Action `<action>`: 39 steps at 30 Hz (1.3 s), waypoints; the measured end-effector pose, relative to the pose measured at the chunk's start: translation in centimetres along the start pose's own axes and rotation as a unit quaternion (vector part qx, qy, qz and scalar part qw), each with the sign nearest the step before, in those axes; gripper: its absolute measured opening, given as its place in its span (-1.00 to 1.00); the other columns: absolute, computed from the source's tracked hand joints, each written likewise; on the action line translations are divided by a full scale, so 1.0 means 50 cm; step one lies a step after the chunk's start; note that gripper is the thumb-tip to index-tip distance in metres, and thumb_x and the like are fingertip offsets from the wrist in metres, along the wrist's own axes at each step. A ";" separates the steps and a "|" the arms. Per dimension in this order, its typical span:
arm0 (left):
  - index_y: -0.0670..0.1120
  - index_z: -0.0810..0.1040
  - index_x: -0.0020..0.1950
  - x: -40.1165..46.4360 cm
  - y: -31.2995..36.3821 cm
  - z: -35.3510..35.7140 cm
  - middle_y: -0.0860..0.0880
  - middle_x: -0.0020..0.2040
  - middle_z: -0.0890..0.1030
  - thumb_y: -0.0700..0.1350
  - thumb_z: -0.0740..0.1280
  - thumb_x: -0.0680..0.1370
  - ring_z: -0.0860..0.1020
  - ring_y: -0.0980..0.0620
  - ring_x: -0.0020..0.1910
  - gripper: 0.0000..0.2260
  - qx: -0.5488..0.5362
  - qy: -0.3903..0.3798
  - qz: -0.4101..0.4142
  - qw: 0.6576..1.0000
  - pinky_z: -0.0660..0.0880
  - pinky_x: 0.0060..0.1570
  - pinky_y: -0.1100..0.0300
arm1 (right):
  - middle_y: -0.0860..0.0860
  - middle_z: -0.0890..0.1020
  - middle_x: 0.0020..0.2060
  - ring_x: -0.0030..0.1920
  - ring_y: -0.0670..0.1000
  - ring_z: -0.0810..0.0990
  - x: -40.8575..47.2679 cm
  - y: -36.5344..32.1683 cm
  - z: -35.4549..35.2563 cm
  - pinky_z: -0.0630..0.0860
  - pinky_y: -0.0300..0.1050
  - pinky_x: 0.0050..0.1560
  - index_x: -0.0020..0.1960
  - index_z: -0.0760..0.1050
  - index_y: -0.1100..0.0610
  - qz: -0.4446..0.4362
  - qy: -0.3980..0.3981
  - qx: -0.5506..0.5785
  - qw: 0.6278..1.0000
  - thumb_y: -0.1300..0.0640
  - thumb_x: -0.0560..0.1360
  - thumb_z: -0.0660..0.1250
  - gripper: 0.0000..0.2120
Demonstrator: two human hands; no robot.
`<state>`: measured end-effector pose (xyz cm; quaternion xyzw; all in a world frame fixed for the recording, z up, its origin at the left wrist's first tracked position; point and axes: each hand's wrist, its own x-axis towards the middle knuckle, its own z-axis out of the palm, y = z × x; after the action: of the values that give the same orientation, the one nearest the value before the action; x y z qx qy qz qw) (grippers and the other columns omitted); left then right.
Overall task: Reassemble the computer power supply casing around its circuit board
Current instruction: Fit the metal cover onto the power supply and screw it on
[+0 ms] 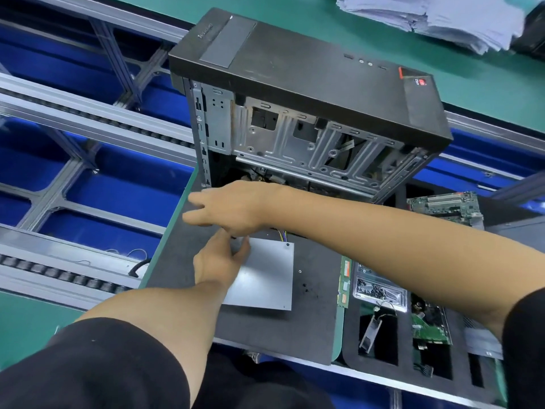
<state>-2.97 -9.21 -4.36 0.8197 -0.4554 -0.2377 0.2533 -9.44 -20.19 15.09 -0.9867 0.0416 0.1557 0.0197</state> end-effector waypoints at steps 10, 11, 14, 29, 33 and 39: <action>0.26 0.35 -0.07 0.002 0.006 -0.003 0.21 -0.28 0.54 0.37 0.19 0.48 0.48 0.26 -0.31 -0.78 0.001 -0.014 0.023 1.000 0.26 -0.33 0.26 | -0.04 0.33 -0.11 -0.35 0.07 0.33 -0.024 0.026 0.019 0.14 -0.08 -0.46 0.25 0.26 -0.02 0.059 0.025 -0.021 0.998 0.05 0.51 0.24 -0.66; 0.25 0.35 -0.07 0.001 0.007 -0.005 0.20 -0.27 0.54 0.37 0.19 0.48 0.49 0.24 -0.31 -0.77 -0.001 -0.015 0.025 1.000 0.26 -0.33 0.26 | -0.03 0.30 -0.05 -0.30 0.06 0.34 -0.029 0.028 0.018 0.16 -0.08 -0.46 0.23 0.25 -0.01 0.039 0.024 0.002 0.999 0.11 0.46 0.29 -0.62; 0.23 0.35 -0.10 -0.001 0.007 -0.007 0.20 -0.27 0.53 0.38 0.19 0.48 0.48 0.24 -0.32 -0.75 -0.010 -0.014 0.019 1.000 0.28 -0.35 0.24 | -0.03 0.24 -0.05 -0.25 0.07 0.36 -0.034 0.025 0.016 0.15 -0.06 -0.46 0.16 0.32 0.06 -0.033 0.013 -0.004 0.999 0.29 0.40 0.28 -0.62; 0.25 0.35 -0.08 -0.003 0.010 -0.010 0.17 -0.25 0.54 0.40 0.18 0.46 0.48 0.24 -0.29 -0.74 -0.009 -0.024 0.007 1.000 0.29 -0.32 0.24 | -0.09 0.25 -0.09 -0.43 -0.07 0.23 -0.025 0.021 0.010 0.08 -0.09 -0.45 0.12 0.28 0.00 -0.019 0.015 -0.016 1.000 0.23 0.45 0.26 -0.70; 0.23 0.30 -0.06 -0.001 0.012 -0.010 0.21 -0.22 0.55 0.37 0.19 0.45 0.49 0.21 -0.27 -0.73 0.000 -0.027 0.006 1.000 0.29 -0.31 0.22 | -0.04 0.38 -0.17 -0.44 -0.07 0.16 -0.012 0.029 0.009 0.09 -0.10 -0.44 0.23 0.35 0.00 0.036 0.019 -0.085 0.996 0.06 0.58 0.17 -0.77; 0.25 0.31 -0.02 -0.001 0.016 -0.015 0.19 -0.28 0.56 0.38 0.21 0.46 0.50 0.26 -0.29 -0.72 -0.015 -0.027 0.006 0.999 0.39 -0.30 0.17 | -0.06 0.27 -0.07 -0.39 0.00 0.34 -0.010 0.033 0.000 0.16 -0.06 -0.44 0.04 0.20 -0.04 0.009 -0.018 0.019 1.000 0.18 0.39 0.28 -0.66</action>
<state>-3.03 -9.37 -3.27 0.8064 -0.4630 -0.2656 0.2547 -10.05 -21.79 15.18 -0.9828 0.0534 0.1728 0.0375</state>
